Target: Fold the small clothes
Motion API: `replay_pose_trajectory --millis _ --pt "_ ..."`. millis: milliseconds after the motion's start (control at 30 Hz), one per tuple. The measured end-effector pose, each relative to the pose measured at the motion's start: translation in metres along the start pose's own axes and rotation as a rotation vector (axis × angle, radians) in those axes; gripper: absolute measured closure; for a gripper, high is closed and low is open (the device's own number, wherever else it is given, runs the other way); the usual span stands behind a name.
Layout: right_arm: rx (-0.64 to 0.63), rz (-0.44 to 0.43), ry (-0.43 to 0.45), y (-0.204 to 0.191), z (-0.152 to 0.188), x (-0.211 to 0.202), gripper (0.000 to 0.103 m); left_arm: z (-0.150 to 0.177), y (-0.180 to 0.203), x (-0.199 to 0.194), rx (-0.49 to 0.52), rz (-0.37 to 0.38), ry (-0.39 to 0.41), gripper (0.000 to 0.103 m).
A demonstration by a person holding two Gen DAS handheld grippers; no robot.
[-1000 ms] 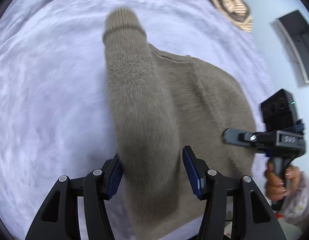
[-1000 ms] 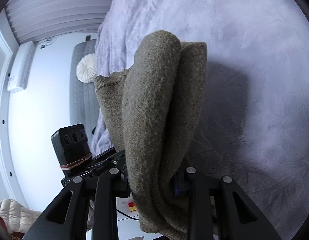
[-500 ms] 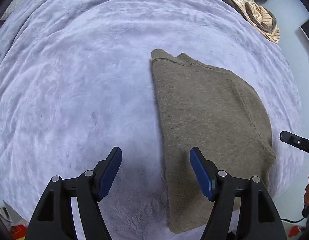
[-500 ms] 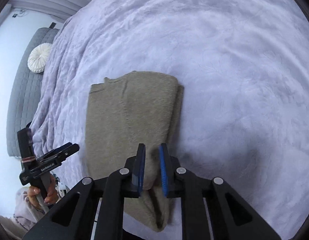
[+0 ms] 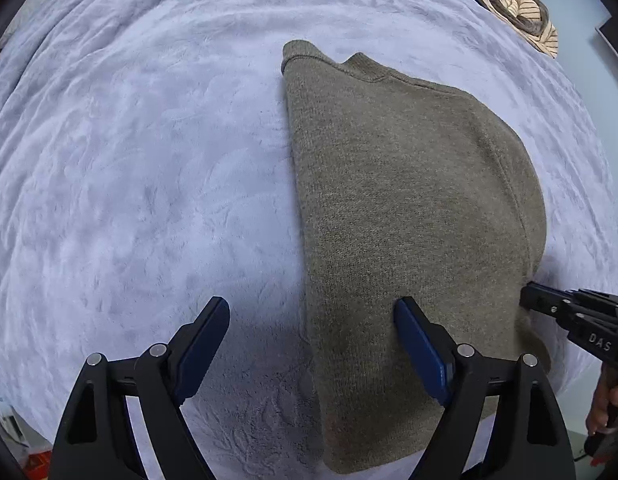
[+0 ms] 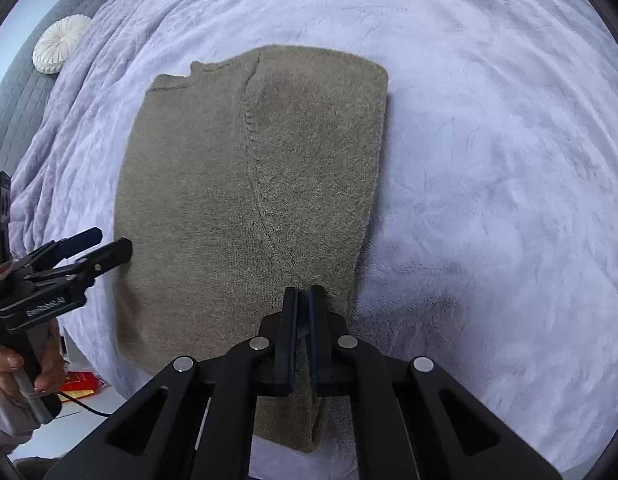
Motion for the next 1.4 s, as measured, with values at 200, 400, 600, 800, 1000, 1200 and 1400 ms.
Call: replay_pose_trajectory --millis 200,400,600,800,1000,1200,1400 --pt "0.019 0.015 -0.001 0.002 0.004 0.000 0.101 0.003 0.006 -0.003 0.001 -0.035 -0.024 0.017" --pt "0.051 0.040 -0.085 0.010 0.024 -0.003 0.099 0.011 0.012 -0.014 0.016 -0.053 -0.060 0.017" --pt "0.125 0.031 -0.141 0.026 0.036 -0.005 0.099 0.023 0.019 -0.023 0.017 -0.051 -0.089 0.017" --pt "0.119 0.057 -0.162 0.030 0.042 -0.017 0.095 0.028 0.027 -0.028 0.029 -0.051 -0.105 0.017" --pt "0.161 0.059 -0.176 0.037 0.052 -0.032 0.095 0.035 0.032 -0.034 0.040 -0.051 -0.125 0.017" --pt "0.156 0.072 -0.153 0.027 0.043 -0.046 0.095 0.034 0.033 -0.045 0.052 -0.059 -0.123 0.017" --pt "0.142 0.069 -0.113 0.015 0.024 -0.060 0.095 0.025 0.033 -0.053 0.042 -0.072 -0.113 0.017"
Point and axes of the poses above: each gripper's, at about its wrist camera, not at the fingertips, and x roughly the way its jaws point, y to its right, z to its underside, the point moved 5 cm from there along x, roughly the way its jaws point, and after that the axes turned 8 degrees about z, right-handed, at the moved point
